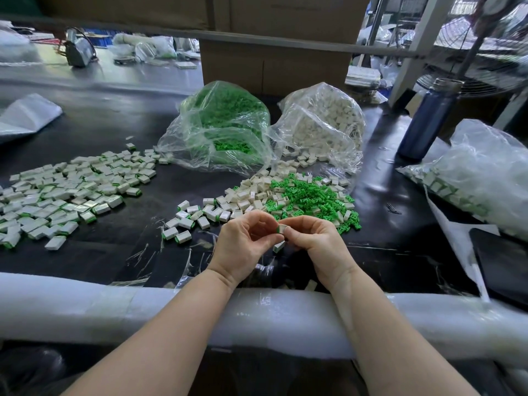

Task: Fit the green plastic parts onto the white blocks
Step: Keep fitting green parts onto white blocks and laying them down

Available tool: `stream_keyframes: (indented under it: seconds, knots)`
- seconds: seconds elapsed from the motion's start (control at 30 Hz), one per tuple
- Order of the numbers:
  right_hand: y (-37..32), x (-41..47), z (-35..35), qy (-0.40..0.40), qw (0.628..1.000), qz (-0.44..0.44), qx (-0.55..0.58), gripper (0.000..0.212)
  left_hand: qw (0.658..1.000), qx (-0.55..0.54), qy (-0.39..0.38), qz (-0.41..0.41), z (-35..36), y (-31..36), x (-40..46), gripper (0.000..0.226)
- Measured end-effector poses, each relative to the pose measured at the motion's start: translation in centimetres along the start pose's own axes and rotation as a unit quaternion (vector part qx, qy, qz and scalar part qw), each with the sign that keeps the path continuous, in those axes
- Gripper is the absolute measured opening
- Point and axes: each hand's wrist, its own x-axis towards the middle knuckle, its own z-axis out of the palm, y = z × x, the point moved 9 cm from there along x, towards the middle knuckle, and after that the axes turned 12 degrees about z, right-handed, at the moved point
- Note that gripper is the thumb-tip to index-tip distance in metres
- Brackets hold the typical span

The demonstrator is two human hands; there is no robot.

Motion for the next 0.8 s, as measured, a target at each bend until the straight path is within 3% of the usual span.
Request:
stream_keyframes:
  seconds: [0.8]
  knots:
    - [0.3, -0.1, -0.2, -0.017, 0.999, 0.029, 0.033, 0.014, 0.995, 0.062, -0.067, 0.033, 1.3, 0.3, 0.0, 0.017]
